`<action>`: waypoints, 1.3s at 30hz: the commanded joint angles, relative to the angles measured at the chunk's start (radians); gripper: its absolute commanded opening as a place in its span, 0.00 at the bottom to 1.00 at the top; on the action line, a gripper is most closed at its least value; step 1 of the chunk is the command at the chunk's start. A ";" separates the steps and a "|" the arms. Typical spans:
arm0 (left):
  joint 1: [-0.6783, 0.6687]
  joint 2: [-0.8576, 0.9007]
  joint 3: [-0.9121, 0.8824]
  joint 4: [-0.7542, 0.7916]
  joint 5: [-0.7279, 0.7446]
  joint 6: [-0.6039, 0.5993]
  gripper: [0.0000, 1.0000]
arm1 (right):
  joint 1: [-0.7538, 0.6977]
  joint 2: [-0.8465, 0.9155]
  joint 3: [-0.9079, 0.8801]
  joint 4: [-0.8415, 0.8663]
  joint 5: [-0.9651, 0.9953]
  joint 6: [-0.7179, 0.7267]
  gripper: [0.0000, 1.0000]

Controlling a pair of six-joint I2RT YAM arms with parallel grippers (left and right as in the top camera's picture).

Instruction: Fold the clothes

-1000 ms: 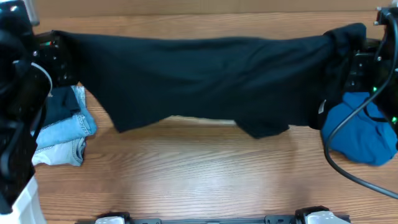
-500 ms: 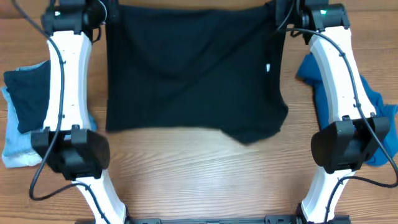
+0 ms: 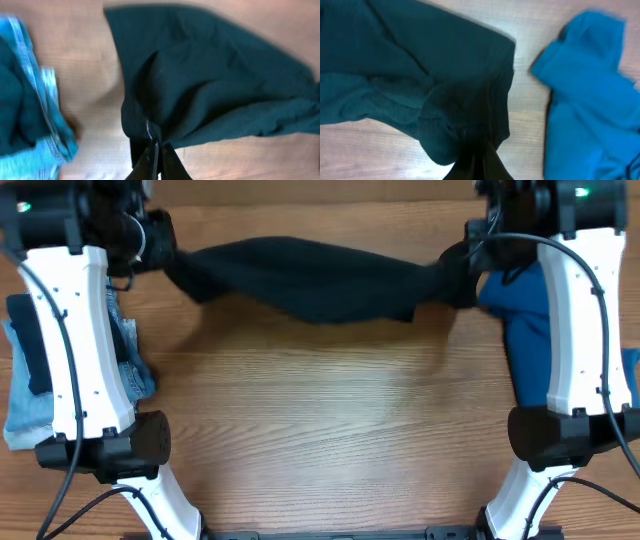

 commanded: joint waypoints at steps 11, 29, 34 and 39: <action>-0.006 -0.023 -0.534 0.106 -0.045 0.048 0.04 | -0.008 -0.072 -0.492 0.107 -0.040 0.003 0.04; -0.003 -0.885 -0.536 0.457 -0.179 -0.043 0.04 | -0.008 -0.802 -0.467 0.625 0.200 -0.004 0.11; -0.003 -0.518 -0.536 0.471 -0.125 -0.043 0.04 | -0.009 -0.371 -0.467 0.626 0.152 -0.023 0.04; 0.000 -0.087 -0.355 0.692 -0.008 -0.028 0.04 | -0.006 -0.150 -0.354 0.974 0.124 0.016 0.04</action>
